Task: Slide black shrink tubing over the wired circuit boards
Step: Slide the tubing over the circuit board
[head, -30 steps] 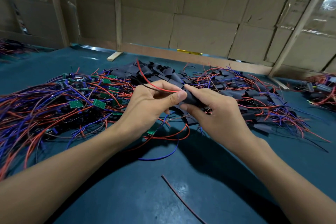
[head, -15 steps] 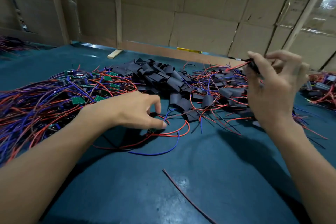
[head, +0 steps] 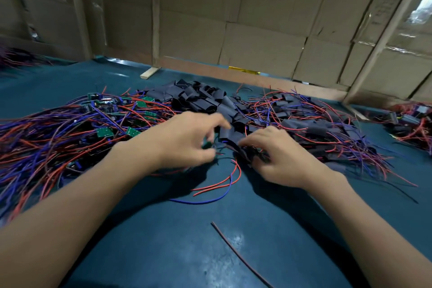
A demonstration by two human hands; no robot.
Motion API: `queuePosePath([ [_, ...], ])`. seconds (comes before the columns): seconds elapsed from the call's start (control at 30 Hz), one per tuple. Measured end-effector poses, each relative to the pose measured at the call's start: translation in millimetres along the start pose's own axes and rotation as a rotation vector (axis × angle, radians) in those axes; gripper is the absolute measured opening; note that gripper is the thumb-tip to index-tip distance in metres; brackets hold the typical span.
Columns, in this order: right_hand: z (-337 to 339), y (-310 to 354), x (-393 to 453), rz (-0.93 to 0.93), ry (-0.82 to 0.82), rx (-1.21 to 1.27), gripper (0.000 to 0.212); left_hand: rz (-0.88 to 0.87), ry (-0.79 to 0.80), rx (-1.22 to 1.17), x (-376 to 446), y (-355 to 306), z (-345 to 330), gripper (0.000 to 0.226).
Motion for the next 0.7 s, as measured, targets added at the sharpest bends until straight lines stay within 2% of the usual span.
queuePosePath([
  [0.03, -3, -1, 0, 0.008, 0.054, -0.026, 0.047, -0.068, -0.118, 0.025, 1, -3, 1, 0.049],
  [0.13, 0, -8, -2, -0.013, 0.068, 0.01, 0.043, -0.208, -0.385, 0.145, 2, -10, 5, 0.045],
  [0.23, 2, -14, -4, -0.038, 0.052, 0.047, 0.039, -0.249, -0.454, 0.196, 2, -13, 4, 0.041],
  [0.3, 3, -15, -6, -0.029, 0.04, 0.075, 0.041, -0.25, -0.475, 0.105, 2, -12, 3, 0.04],
  [0.37, 4, -16, -8, 0.005, 0.013, 0.087, 0.041, -0.244, -0.569, -0.002, 2, -12, 2, 0.037],
  [0.43, 5, -15, -8, 0.077, -0.05, 0.058, 0.035, -0.173, -0.706, -0.19, 2, -13, 3, 0.034],
  [0.5, 6, -13, -10, 0.123, -0.162, 0.042, 0.027, -0.057, -0.789, -0.509, 5, -15, 7, 0.036],
  [0.6, 10, -13, -11, 0.08, -0.322, 0.059, 0.033, 0.058, -0.802, -1.08, 11, -14, 11, 0.037],
  [0.7, 13, -10, -11, 0.043, -0.448, 0.211, 0.033, 0.127, -0.75, -1.551, 14, -10, 13, 0.027],
])
Point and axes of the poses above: each hand's wrist, its own x-axis towards the middle knuckle, its own z-axis out of the back of the hand, y = z × x, the point moved 1 cm from there along x, towards the middle knuckle, and after that the axes turned 3 degrees about y, right-handed, at the moved point
